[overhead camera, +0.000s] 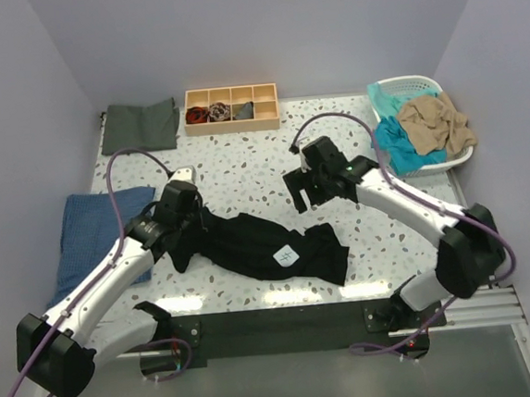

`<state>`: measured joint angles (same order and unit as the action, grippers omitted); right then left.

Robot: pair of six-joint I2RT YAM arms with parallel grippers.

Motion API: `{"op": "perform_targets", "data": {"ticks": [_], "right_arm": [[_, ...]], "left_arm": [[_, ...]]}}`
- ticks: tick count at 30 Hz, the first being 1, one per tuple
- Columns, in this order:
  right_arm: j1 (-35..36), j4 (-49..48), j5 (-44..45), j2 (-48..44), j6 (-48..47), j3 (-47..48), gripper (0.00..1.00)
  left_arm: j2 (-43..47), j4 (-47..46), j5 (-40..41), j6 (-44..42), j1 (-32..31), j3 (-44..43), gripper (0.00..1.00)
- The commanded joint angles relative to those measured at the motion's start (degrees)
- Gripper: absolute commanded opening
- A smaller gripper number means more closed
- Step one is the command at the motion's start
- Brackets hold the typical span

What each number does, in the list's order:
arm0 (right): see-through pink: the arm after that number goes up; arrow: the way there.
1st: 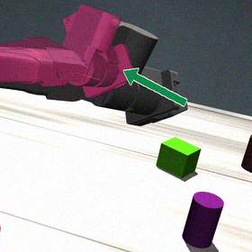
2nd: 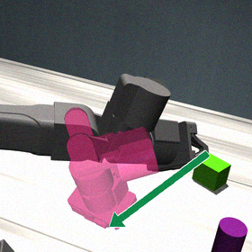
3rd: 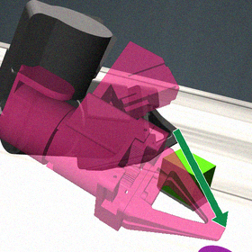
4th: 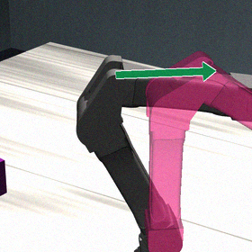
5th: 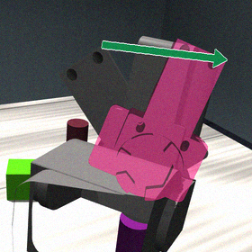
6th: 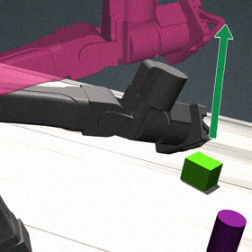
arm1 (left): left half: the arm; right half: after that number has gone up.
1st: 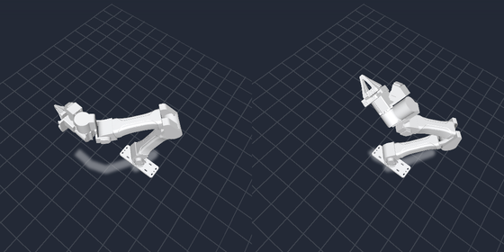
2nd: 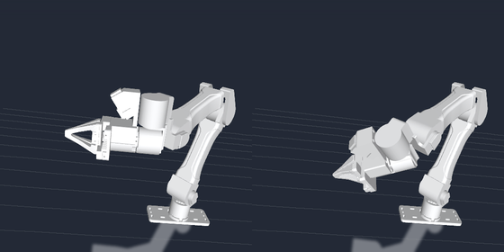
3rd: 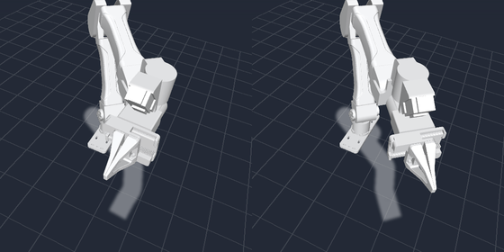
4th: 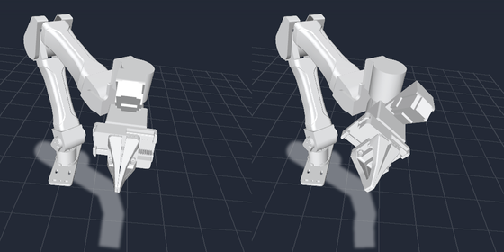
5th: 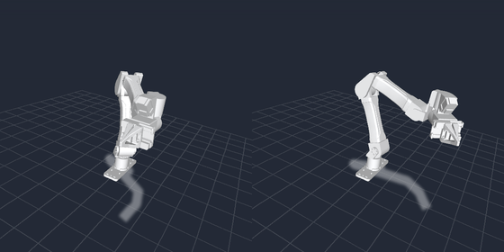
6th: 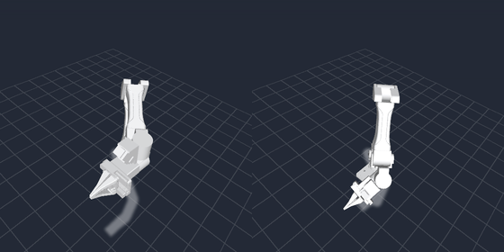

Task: Fold and stack the t-shirts
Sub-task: Flatten the tshirt out

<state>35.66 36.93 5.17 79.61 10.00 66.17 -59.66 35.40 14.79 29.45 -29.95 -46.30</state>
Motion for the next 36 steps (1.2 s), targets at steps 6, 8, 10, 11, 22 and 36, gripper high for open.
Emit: {"op": "perform_targets", "data": {"ticks": [6, 8, 10, 11, 22, 36], "right_arm": [[-0.9, -6.2, -18.4, 17.3, -2.0, 4.9, 0.83], [-0.8, -6.7, -20.5, 18.0, -1.9, 3.8, 0.83], [-0.8, -7.4, -23.9, 18.0, -2.0, 2.5, 0.82], [-0.8, -7.3, -25.0, 18.3, -1.9, 2.1, 0.82], [0.2, -2.7, -29.1, 22.3, -4.8, 0.9, 0.8], [0.9, 1.8, -25.2, 14.2, -5.8, 2.3, 0.0]], "left_arm": [[2.4, 0.2, -1.0, 2.6, 0.3, 1.7, 0.0], [2.9, 0.2, -0.8, 2.9, 0.3, 1.7, 0.0], [2.7, 0.2, -0.8, 3.0, 0.3, 1.6, 0.0], [2.7, 0.2, -0.9, 3.0, 0.3, 1.7, 0.0], [0.0, -2.0, -2.8, 2.3, 0.3, 1.8, 0.0], [-1.0, -3.2, -4.8, 0.6, 0.2, 1.9, 0.0]]}}
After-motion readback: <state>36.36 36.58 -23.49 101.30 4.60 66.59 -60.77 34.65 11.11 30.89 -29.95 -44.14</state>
